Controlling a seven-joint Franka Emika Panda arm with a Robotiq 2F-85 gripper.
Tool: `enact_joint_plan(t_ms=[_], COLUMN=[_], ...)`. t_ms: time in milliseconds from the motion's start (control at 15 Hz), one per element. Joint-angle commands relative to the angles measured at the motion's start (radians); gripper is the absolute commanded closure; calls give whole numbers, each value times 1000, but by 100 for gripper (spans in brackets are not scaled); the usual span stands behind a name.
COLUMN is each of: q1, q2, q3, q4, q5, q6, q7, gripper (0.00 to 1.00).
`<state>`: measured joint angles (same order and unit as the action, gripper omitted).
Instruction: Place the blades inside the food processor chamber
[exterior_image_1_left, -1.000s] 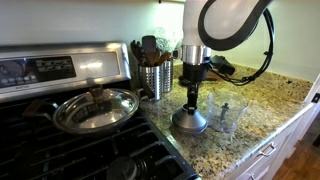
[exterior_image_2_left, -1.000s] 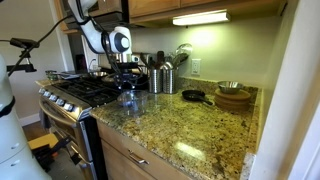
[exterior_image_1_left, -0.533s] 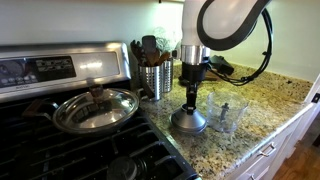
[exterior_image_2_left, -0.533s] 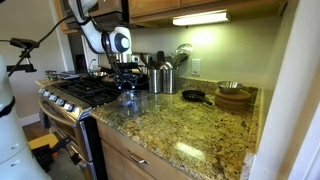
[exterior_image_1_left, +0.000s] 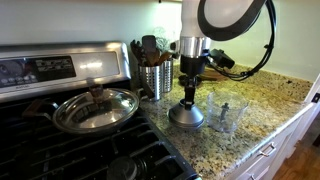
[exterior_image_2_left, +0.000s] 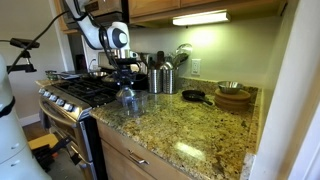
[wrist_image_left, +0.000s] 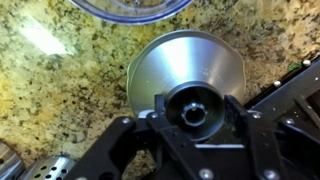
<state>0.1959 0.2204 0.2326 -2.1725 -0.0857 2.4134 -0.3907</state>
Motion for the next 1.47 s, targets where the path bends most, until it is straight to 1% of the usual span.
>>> enact_joint_plan(t_ms=[0,267,533,800,1400], q1=[-8,-2,-4,-18,-71], q2=[-114,-198,-270,-325,-357], q3=[16,13,-8,-41,-122], q4=[-21,-15,-17,-35,-105], q5=[36,70,52,48,53], q6=[-78,-160,-231,-274,-267], q7=[-4,-17,0,11,27], gripper=[65,65,65,65,65])
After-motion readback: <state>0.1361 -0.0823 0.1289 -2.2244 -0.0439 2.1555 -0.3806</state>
